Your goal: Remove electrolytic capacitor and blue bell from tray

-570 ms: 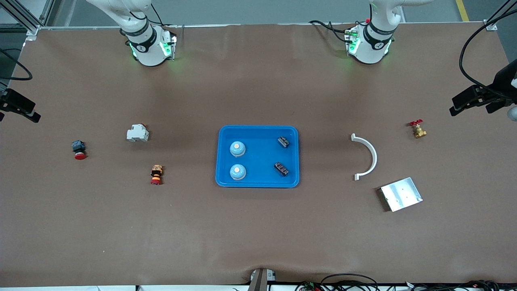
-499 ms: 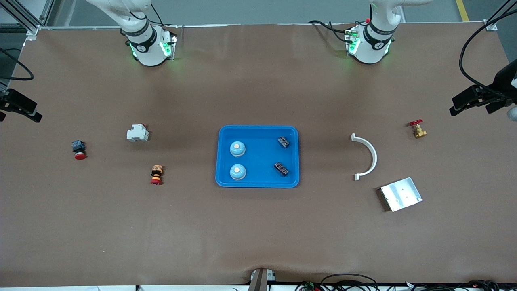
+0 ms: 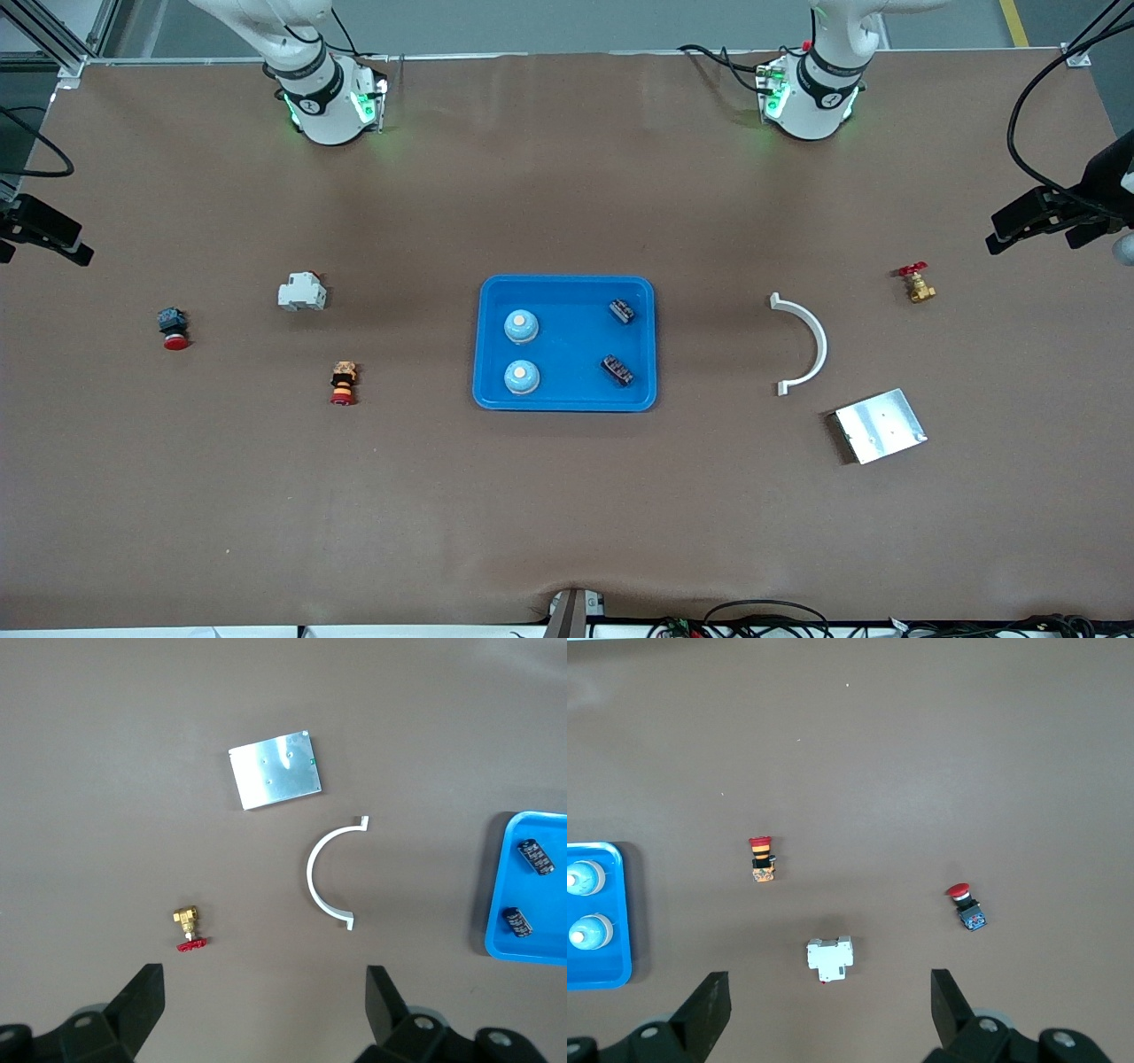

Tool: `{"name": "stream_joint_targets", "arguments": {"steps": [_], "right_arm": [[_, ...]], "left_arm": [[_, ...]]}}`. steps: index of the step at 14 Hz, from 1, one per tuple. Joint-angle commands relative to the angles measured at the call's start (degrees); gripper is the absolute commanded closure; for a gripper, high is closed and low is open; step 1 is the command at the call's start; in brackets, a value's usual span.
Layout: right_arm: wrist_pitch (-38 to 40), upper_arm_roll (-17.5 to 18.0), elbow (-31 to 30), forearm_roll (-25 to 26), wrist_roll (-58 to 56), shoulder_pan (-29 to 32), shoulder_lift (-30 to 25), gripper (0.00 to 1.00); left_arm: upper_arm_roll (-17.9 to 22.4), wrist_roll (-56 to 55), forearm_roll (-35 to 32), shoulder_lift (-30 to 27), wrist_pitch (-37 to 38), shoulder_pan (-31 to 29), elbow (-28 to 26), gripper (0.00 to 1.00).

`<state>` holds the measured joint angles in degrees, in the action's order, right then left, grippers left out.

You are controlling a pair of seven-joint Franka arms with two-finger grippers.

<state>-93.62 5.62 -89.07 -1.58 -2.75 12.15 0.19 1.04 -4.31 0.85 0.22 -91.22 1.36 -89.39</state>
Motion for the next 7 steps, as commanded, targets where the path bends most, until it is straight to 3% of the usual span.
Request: {"name": "stream_joint_targets", "arguments": {"steps": [1,4,7], "right_arm": [[-0.1,0.3,-0.8,0.4,0.9,-0.3,-0.9,0.0],[-0.9,0.3,-0.2,0.6,0.9,-0.1,-0.8,0.0],[-0.9,0.1,-0.7,0.6,0.9,0.2,-0.8,0.0]], "left_arm": [[0.0,-0.1,-0.3,-0.2,-0.6,0.1,-0.1,0.0],[-0.2,-2.8,-0.2,-0.7,1.6,0.2,-0.3,0.0],[-3.9,-12.8,-0.2,-0.9,4.7,0.1,-0.3,0.0]]}}
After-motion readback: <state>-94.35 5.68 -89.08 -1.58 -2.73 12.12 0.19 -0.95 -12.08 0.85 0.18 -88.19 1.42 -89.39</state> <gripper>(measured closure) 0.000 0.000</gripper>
